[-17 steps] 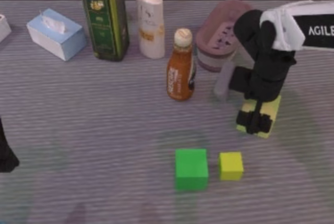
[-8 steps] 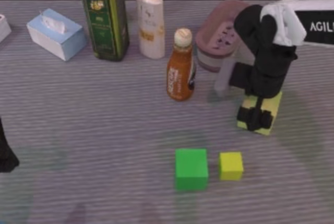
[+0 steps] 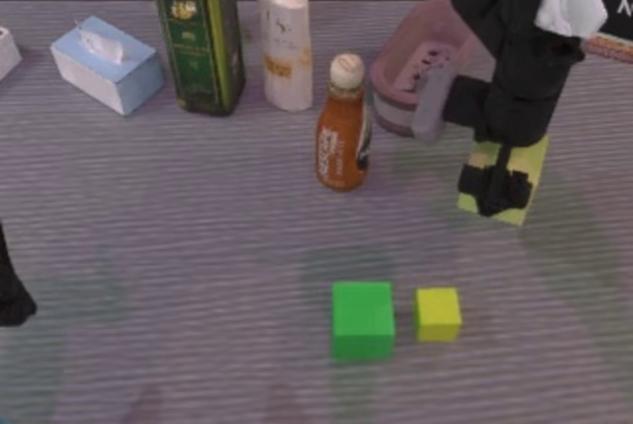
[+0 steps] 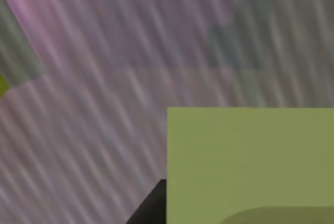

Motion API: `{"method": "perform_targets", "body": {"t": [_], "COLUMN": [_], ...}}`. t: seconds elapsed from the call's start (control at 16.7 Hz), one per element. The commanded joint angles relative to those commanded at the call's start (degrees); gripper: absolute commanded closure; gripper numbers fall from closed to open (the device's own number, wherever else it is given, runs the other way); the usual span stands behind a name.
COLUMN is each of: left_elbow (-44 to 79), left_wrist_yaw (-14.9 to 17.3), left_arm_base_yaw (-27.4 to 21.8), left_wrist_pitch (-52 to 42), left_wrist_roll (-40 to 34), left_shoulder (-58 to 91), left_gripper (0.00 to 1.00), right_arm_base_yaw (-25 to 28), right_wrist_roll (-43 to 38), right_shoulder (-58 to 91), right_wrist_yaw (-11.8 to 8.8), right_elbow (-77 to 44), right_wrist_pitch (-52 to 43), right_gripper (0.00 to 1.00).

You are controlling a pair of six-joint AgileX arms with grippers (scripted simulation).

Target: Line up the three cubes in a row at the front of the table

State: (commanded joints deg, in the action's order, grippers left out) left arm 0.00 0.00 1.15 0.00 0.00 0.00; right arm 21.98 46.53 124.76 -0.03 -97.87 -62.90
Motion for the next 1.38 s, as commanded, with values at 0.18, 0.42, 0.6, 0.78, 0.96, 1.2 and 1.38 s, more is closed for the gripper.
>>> {"method": "perform_targets", "body": {"t": [0.18, 0.42, 0.6, 0.78, 0.96, 1.2, 1.38], "left_elbow": [0.00, 0.00, 0.00, 0.00, 0.00, 0.00, 0.00], "left_wrist_yaw": [0.00, 0.00, 0.00, 0.00, 0.00, 0.00, 0.00], "left_arm_base_yaw": [0.00, 0.00, 0.00, 0.00, 0.00, 0.00, 0.00], "left_wrist_pitch": [0.00, 0.00, 0.00, 0.00, 0.00, 0.00, 0.00], "left_wrist_roll": [0.00, 0.00, 0.00, 0.00, 0.00, 0.00, 0.00], "left_shoulder": [0.00, 0.00, 0.00, 0.00, 0.00, 0.00, 0.00], "left_gripper": [0.00, 0.00, 0.00, 0.00, 0.00, 0.00, 0.00], "right_arm_base_yaw": [-0.17, 5.83, 14.20, 23.54, 30.92, 33.59, 33.44], "right_wrist_roll": [-0.15, -2.24, -5.14, -8.47, -11.32, -12.50, -12.55], "right_shoulder": [0.29, 3.78, 8.35, 12.88, 16.30, 17.61, 17.37], "right_wrist_yaw": [-0.01, -0.02, 0.03, 0.11, 0.17, 0.19, 0.12], "right_elbow": [-0.02, -6.33, -15.28, -24.82, -32.15, -34.83, -34.58], "right_wrist_pitch": [0.05, -3.21, -7.62, -12.21, -15.81, -17.24, -16.96], "right_gripper": [1.00, 1.00, 1.00, 1.00, 1.00, 1.00, 1.00]}}
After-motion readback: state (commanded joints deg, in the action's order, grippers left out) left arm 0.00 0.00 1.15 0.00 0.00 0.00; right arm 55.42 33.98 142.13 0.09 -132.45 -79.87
